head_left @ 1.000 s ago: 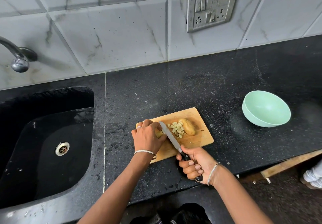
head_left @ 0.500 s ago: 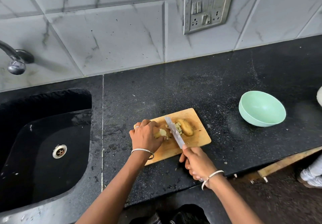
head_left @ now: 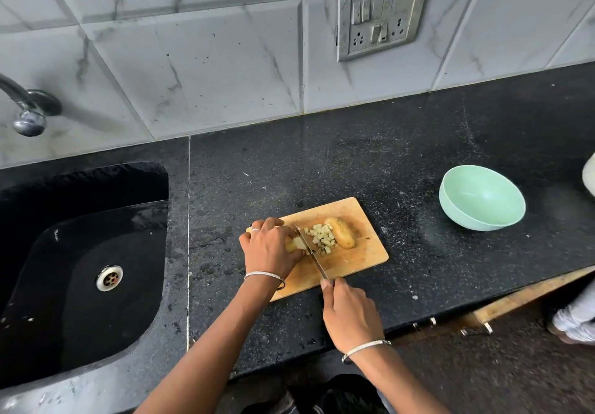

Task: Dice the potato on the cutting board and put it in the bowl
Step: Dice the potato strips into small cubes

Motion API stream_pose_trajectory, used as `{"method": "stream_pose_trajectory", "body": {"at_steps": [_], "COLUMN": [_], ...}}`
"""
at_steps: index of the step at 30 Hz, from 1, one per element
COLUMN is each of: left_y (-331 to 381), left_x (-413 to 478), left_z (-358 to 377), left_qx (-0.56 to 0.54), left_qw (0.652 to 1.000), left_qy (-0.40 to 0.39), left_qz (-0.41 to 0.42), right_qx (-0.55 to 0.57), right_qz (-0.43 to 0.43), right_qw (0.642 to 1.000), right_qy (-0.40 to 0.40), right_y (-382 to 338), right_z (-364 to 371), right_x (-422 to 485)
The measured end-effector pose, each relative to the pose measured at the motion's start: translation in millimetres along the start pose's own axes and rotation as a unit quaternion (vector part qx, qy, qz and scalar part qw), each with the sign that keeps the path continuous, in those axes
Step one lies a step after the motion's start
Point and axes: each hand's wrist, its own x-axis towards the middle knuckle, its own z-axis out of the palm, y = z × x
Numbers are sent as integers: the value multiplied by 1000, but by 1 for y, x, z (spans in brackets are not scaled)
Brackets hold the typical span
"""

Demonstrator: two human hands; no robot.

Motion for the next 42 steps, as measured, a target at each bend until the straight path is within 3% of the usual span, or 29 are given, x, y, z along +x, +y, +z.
{"method": "stream_pose_trajectory", "body": {"at_steps": [13, 20, 32, 42], "left_y": [-5, -8, -5, -8], "left_x": [4, 0, -2, 4], "left_z": [1, 4, 3, 4], "left_qx": [-27, -26, -23, -18], "left_qw": [1000, 1000, 1000, 1000], "left_qy": [8, -1, 6, 5], "left_qz": [-14, -11, -12, -21], "right_qx": [-63, 18, 1, -34], "right_qz": [35, 30, 5, 3], "right_qw": [997, 996, 1000, 999], "right_qy": [-35, -82, -29, -30], "right_y": [-14, 10, -5, -10], "right_z": [10, -9, -2, -1], "right_x": [16, 21, 9, 11]}}
